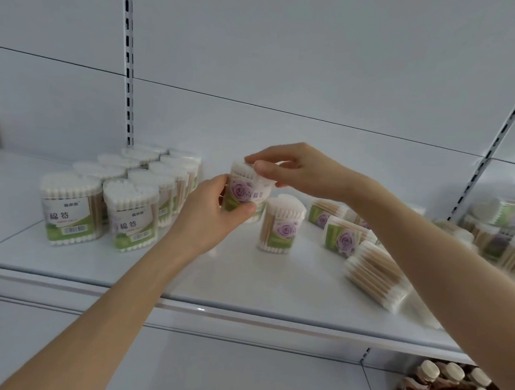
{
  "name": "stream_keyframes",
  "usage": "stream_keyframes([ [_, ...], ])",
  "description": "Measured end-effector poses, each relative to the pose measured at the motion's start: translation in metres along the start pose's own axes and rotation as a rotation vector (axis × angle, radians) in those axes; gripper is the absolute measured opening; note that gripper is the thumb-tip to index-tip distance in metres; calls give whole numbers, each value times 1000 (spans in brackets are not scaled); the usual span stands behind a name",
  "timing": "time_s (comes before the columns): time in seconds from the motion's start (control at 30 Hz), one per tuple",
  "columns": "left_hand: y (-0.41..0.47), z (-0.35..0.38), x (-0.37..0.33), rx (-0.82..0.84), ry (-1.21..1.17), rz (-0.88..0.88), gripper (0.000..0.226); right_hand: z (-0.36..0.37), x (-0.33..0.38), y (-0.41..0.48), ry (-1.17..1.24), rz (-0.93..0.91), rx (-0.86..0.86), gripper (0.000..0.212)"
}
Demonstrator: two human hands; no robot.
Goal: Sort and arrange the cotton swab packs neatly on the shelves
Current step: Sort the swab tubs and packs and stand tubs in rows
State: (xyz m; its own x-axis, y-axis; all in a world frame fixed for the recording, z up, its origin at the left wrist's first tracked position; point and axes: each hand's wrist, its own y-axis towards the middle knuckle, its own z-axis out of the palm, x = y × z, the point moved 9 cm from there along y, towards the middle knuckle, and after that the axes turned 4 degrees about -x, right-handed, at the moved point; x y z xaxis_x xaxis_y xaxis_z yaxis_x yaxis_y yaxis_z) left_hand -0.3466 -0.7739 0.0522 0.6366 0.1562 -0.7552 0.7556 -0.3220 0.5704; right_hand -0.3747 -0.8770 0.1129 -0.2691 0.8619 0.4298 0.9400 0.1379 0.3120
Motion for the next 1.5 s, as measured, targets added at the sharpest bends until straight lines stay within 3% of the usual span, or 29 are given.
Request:
stream_keyframes([
  [0.3,4,0,-14,79,-73,29,21,-10,3,-4,80,-34,-45,34],
  [0.5,8,4,-16,68,-42,55,20,-15,-4,0,113,-38,-164,27],
  [0.57,11,6,-12,46,-12,50,31,-17,-9,4,108,-42,-193,25],
  [0.63,10,12,-3,26,109,-48,57,-27,-19,9,112,-26,-252,25],
  [0.73,5,40,5,127,328,-184,83,-44,-43,17,148,62,-331,29],
  [0.83,6,65,-1,193,345,-152,78,-43,-61,27,131,121,-318,37],
  [1.0,1,53,5,192,207,-90,46,-29,-64,53,53,134,-277,48],
  [1.37,-20,0,32,214,-92,-140,54,60,-68,122,-115,109,-103,54],
  [1.5,-21,-1,35,195,-186,-161,44,73,-67,126,-304,20,-42,50],
])
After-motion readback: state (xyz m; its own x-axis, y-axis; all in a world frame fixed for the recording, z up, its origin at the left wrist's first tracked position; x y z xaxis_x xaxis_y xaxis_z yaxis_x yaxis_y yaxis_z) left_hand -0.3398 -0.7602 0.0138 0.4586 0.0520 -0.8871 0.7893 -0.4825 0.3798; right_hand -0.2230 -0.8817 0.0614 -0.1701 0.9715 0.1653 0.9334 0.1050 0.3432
